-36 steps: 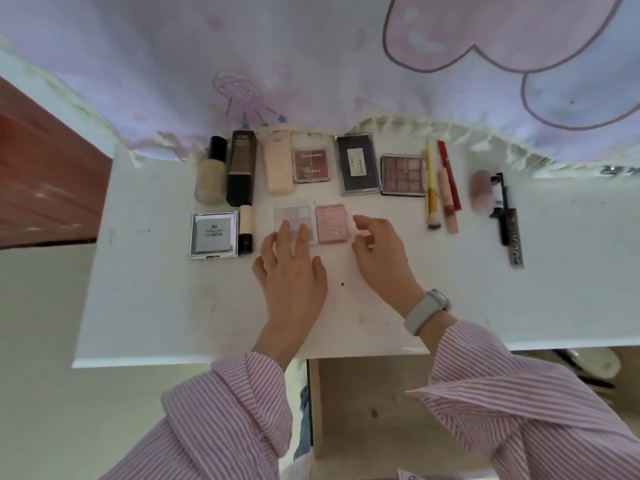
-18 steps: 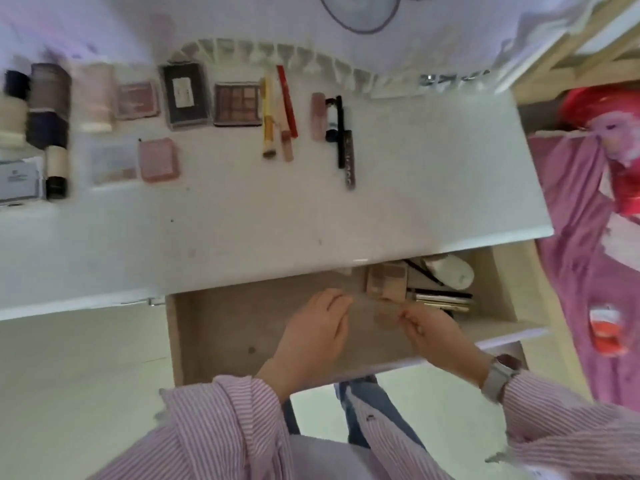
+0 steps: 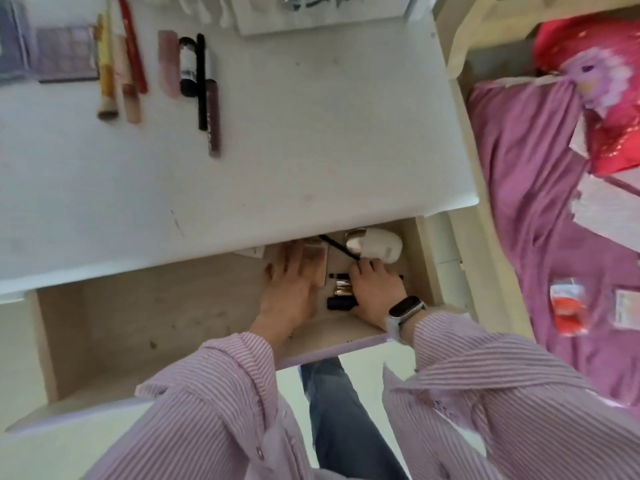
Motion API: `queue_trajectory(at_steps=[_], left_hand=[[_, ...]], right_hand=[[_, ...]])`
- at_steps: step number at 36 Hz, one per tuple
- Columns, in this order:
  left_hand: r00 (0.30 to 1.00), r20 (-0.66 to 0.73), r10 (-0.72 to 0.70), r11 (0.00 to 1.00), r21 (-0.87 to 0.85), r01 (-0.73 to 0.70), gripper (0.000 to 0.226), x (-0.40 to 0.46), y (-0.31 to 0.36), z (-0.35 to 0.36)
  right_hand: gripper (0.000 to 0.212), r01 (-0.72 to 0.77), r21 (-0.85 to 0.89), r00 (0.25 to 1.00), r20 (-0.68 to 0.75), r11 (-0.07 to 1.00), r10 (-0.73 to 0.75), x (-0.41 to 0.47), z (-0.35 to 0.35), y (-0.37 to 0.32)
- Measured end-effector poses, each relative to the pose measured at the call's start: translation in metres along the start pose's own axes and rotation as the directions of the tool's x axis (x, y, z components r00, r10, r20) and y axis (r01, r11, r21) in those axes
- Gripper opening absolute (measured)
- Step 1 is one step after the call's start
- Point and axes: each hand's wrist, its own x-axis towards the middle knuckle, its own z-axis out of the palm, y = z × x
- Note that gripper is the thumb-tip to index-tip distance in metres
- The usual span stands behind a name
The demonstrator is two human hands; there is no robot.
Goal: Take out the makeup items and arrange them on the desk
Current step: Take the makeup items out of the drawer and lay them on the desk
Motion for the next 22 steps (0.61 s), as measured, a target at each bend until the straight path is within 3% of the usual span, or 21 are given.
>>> queue_trajectory(at_steps=[5, 13, 18, 22], left_hand=[[0.993, -0.075, -0.089, 0.995, -0.049, 0.085, 0.049, -0.002, 0.000, 0.001], [0.973, -0.090, -0.211, 0.974, -0.105, 0.201, 0.050, 0.007, 0.010, 0.004], [0.926, -0.088, -0.366, 0.896, -0.301, 0.326, 0.072, 0.012, 0.014, 0.003], [0.911, -0.042, -0.411, 0.848, -0.386, 0.364, 0.089, 0.011, 0.012, 0.002]], right_hand=[[0.042, 0.009, -0.013, 0.996, 0.085, 1.000, -0.008, 0.007, 0.003, -0.007], [0.037, 0.020, 0.046, 0.992, 0.126, 0.999, -0.026, 0.011, 0.008, -0.009], [0.036, -0.109, 0.057, 0.994, 0.017, 0.992, 0.109, 0.013, 0.011, -0.014], [0.049, -0.142, 0.036, 0.988, -0.064, 0.989, 0.144, 0.015, 0.014, -0.014]])
